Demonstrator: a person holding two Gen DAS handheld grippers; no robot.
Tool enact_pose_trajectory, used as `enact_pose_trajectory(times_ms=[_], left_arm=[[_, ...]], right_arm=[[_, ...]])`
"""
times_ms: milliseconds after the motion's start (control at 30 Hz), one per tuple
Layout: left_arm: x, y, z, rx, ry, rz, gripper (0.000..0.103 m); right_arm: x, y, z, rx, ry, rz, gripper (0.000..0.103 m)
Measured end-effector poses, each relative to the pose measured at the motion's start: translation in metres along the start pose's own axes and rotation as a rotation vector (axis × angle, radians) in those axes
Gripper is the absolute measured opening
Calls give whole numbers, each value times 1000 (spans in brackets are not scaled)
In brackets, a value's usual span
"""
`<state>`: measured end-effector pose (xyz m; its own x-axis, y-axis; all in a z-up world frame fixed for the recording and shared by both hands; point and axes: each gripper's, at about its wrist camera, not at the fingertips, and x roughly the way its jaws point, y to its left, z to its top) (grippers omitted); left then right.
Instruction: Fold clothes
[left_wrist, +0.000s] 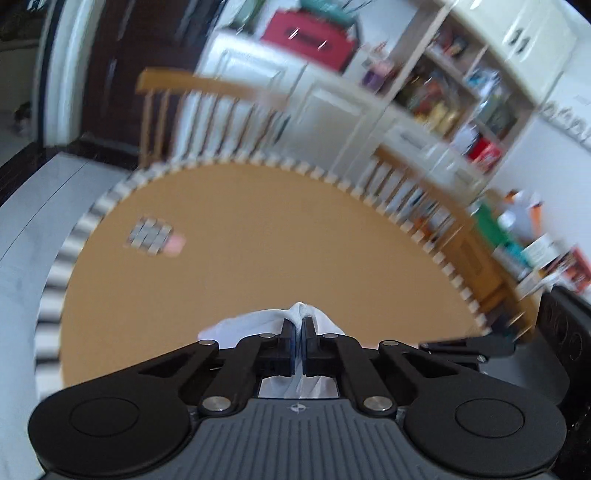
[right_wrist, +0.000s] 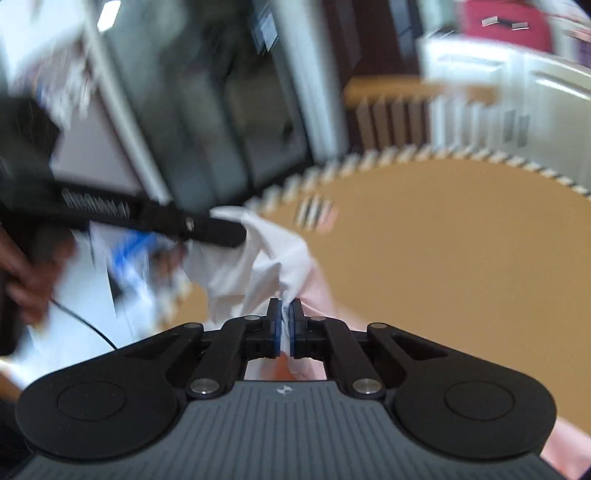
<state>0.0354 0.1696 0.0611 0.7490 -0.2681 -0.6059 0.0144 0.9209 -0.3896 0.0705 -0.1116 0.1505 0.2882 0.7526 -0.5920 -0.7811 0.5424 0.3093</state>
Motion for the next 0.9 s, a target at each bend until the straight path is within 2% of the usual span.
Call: enact_pose_trajectory(times_ms=[67,100,133,167,267,300,333,367,433,500,533,600,667,733,800,867,900], left_arm=[[0,-25,41,71,-76,-19,16],[2,-36,57,95,-116,-23,39],[4,-48,67,106,-151,-19,51],[6,-59,77,114,-184,-13,51],[29,-88,76,165,-151,-9,52],[43,-91,68,185,-97,-2,52],[58,-94,57,205,-34,7,52],[73,-96,45,225,30,16,52],[99,-89,14,224,166,59,52],[119,-80,-16,196,274,73,52],[126,-79,-29,186,316,74,52],[139,-80,-50,195,371,87,52],[147,-91,-58,252,362,109,50],[155,-103,-57,307,317,111,52],[165,-112,-58,312,339,111,52],[170,-119,-64,288,355,79,39],[169,-124,-66,280,345,61,23]], right_arm=[[-43,-26,28,75,-100,-24,4],[-64,-41,40,106,-142,-47,4],[-83,-64,48,143,-181,-83,4],[-99,-86,52,177,-209,-144,4],[-123,-158,42,275,-223,-401,5],[-120,-180,31,281,-175,-540,8],[-117,-202,20,286,-125,-678,16],[-107,-217,8,296,-41,-780,19],[-110,-215,-17,351,-24,-698,22],[-114,-213,-41,404,-9,-614,44],[-112,-204,-49,384,5,-571,59],[-95,-179,-60,290,41,-556,51],[-79,-165,-65,210,45,-570,43],[-58,-156,-60,129,49,-592,43],[-36,-151,-55,36,81,-583,43],[-14,-145,-50,-88,129,-544,42],[0,-139,-47,-167,169,-531,41]])
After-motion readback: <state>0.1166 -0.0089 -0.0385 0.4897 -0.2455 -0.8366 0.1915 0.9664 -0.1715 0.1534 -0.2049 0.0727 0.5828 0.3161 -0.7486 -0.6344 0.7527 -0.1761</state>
